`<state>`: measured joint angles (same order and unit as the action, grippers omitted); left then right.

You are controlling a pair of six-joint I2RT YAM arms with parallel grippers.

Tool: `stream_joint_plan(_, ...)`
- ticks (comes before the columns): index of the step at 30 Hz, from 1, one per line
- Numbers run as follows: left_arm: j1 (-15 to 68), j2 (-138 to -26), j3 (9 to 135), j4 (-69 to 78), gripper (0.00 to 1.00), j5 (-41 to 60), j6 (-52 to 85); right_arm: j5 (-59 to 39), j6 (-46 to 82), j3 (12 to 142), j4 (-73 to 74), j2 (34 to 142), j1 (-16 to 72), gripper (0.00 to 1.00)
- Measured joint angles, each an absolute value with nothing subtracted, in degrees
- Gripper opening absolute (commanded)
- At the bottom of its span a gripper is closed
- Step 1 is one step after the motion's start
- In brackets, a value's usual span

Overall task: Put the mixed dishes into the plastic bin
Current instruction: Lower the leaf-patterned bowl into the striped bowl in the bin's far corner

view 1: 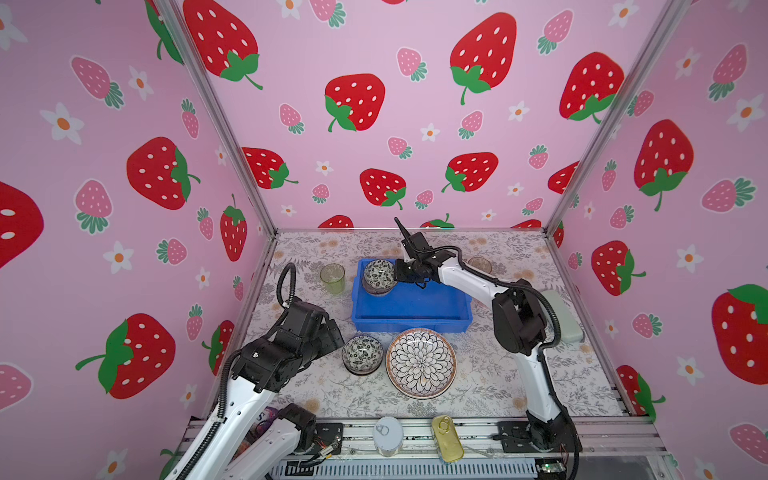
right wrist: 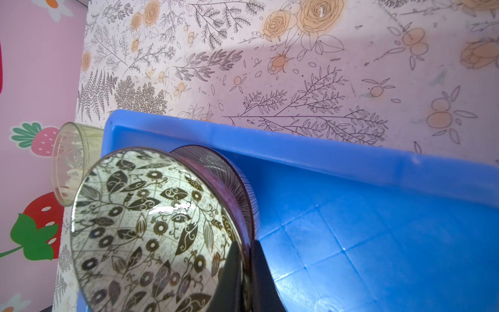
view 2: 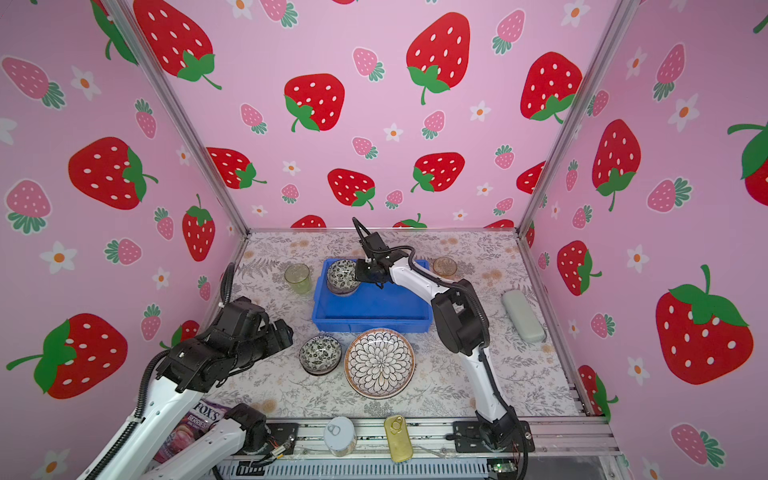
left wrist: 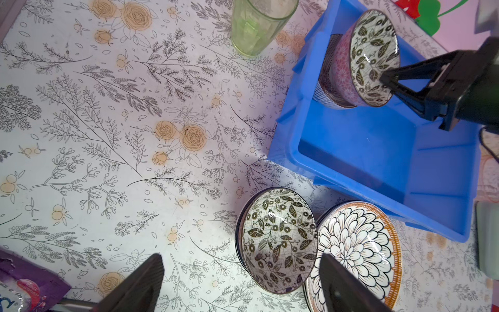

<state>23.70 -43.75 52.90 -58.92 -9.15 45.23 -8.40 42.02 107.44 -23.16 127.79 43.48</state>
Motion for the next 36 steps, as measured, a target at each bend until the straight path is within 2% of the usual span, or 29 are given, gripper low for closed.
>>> stream_joint_plan(20,23.1,-42.5,52.0,-59.0,0.93,-8.4,45.3,-9.3,42.2,109.1,-22.7,129.5,43.8,0.19)
stream_joint_plan(33,22.6,-42.4,51.9,-59.0,0.93,-8.3,45.2,-10.0,42.1,110.4,-22.0,129.5,43.9,0.34)
stream_joint_plan(36,22.5,-42.1,51.9,-59.0,0.93,-8.4,45.3,-9.9,41.6,110.4,-22.0,129.5,43.9,0.43)
